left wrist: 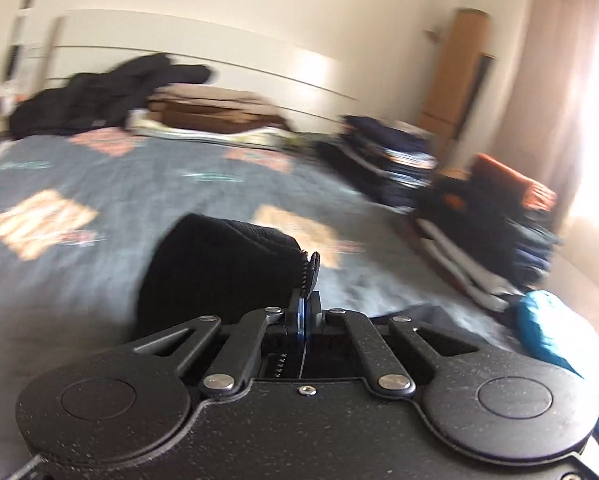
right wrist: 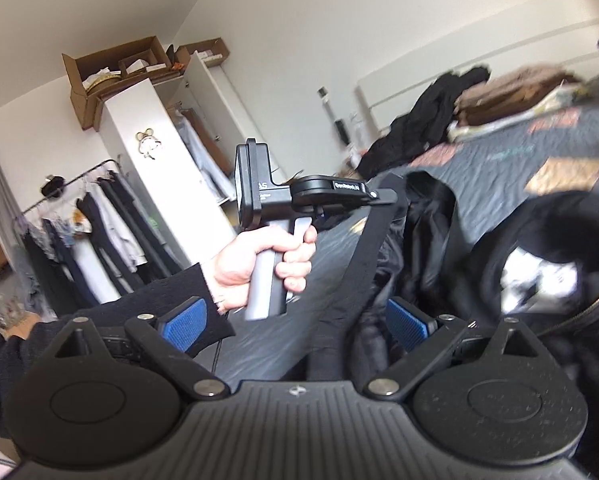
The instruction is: Fold clothes
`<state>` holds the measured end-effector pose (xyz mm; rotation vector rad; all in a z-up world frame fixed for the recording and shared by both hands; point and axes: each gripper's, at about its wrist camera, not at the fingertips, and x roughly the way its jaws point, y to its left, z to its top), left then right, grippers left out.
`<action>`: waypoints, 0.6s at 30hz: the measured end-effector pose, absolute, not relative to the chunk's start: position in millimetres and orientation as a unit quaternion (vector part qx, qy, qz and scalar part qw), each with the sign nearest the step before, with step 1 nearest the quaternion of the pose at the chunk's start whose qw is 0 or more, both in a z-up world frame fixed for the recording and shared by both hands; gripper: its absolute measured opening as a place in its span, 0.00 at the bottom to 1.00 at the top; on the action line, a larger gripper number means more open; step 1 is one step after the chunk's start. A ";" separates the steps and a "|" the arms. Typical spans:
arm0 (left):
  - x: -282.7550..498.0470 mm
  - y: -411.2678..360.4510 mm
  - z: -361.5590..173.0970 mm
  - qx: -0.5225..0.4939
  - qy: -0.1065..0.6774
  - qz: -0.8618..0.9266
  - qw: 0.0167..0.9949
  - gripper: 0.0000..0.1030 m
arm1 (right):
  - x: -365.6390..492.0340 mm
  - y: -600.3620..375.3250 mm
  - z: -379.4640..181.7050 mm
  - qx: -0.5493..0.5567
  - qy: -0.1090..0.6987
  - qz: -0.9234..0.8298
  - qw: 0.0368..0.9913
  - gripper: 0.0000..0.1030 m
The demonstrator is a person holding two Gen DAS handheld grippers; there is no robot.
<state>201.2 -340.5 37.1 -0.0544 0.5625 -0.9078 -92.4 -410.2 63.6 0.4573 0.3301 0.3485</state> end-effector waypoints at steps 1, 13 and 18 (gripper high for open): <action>197.4 -354.4 33.6 -0.026 0.270 -0.440 0.856 0.00 | -96.8 -417.9 67.1 0.223 0.156 0.162 0.949 0.93; 179.6 -447.1 -66.5 0.069 0.346 -0.426 0.833 0.01 | -113.1 -468.5 71.5 0.245 0.120 0.108 0.956 0.97; 165.6 -418.0 -37.7 0.072 0.323 -0.421 0.845 0.09 | -113.5 -472.6 70.3 0.250 0.116 0.104 0.956 0.97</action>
